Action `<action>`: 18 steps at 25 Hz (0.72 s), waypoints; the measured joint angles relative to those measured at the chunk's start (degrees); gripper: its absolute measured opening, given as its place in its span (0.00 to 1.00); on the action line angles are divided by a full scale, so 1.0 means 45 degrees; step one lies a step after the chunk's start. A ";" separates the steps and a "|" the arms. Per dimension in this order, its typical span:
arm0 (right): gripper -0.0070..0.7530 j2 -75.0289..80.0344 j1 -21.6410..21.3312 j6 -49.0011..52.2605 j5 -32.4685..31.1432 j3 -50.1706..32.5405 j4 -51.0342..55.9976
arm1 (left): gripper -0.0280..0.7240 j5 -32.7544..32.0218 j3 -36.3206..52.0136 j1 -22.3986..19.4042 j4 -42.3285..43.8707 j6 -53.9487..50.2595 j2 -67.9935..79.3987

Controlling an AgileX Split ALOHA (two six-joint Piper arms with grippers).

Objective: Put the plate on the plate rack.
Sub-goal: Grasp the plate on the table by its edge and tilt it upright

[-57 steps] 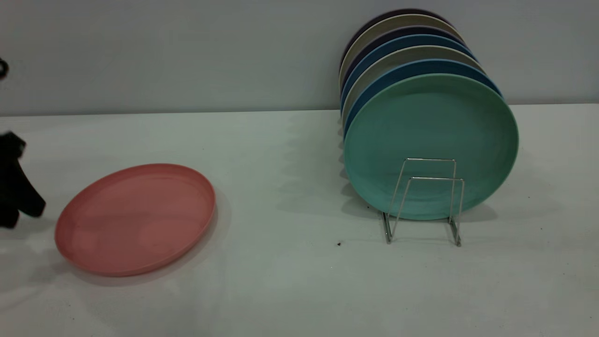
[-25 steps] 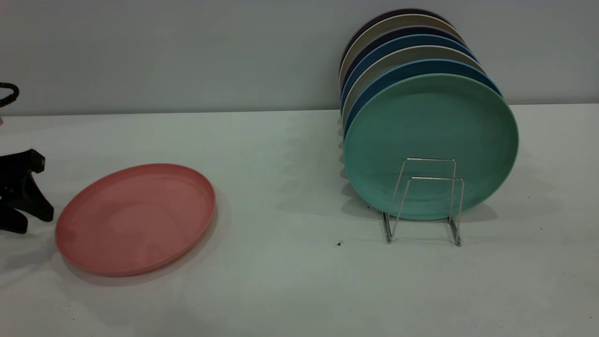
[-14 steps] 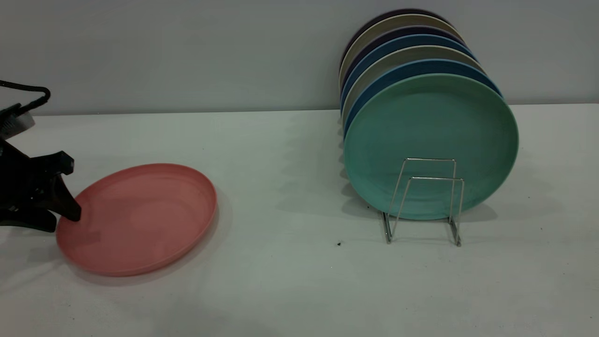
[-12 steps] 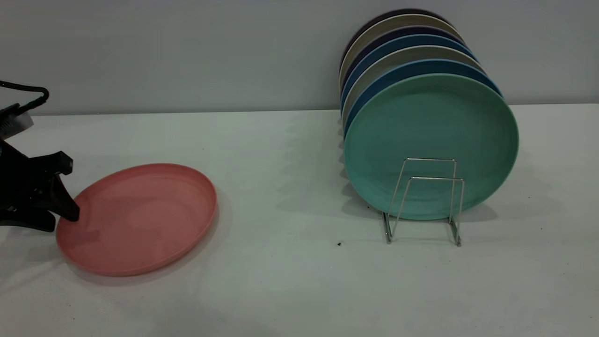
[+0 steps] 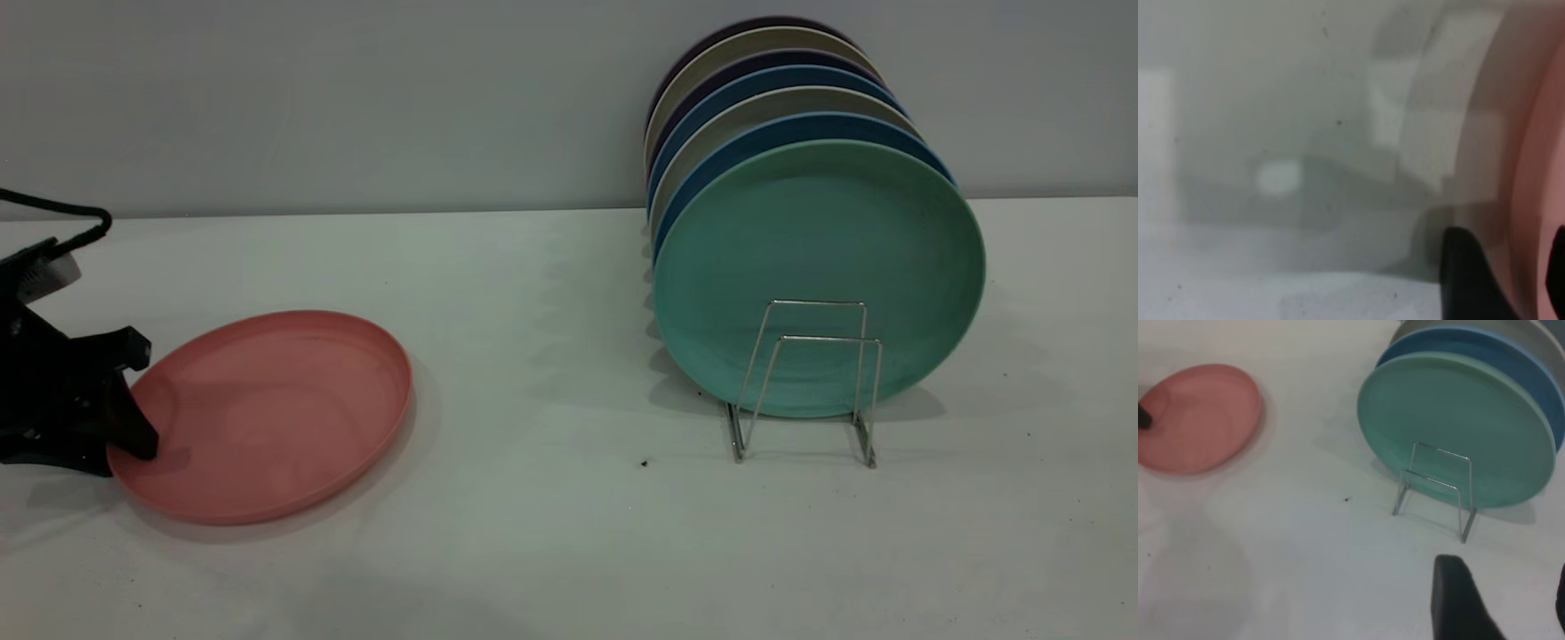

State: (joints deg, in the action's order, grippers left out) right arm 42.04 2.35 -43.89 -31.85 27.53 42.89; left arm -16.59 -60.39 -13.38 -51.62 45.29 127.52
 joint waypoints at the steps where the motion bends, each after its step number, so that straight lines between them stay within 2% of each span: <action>1: 0.51 0.0000 0.0000 0.0000 0.0000 0.0000 0.0012 | 0.44 0.0040 0.0000 0.0011 0.0000 0.0000 0.0000; 7: 0.51 0.0000 0.0000 -0.0040 0.0000 0.0000 0.0023 | 0.13 0.0267 0.0000 0.0011 -0.0055 0.0000 0.0022; 8: 0.51 0.0000 0.0000 -0.0041 0.0000 0.0000 0.0023 | 0.10 0.0267 -0.0018 0.0011 -0.0082 0.0000 0.0022; 18: 0.51 0.0000 0.0000 -0.0107 0.0000 0.0000 0.0023 | 0.07 -0.0157 -0.0018 0.0011 -0.0030 0.0288 -0.0729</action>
State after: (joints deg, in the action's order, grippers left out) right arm 42.04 2.35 -44.37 -31.85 27.53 43.00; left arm -17.29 -60.47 -13.33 -51.75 46.59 124.24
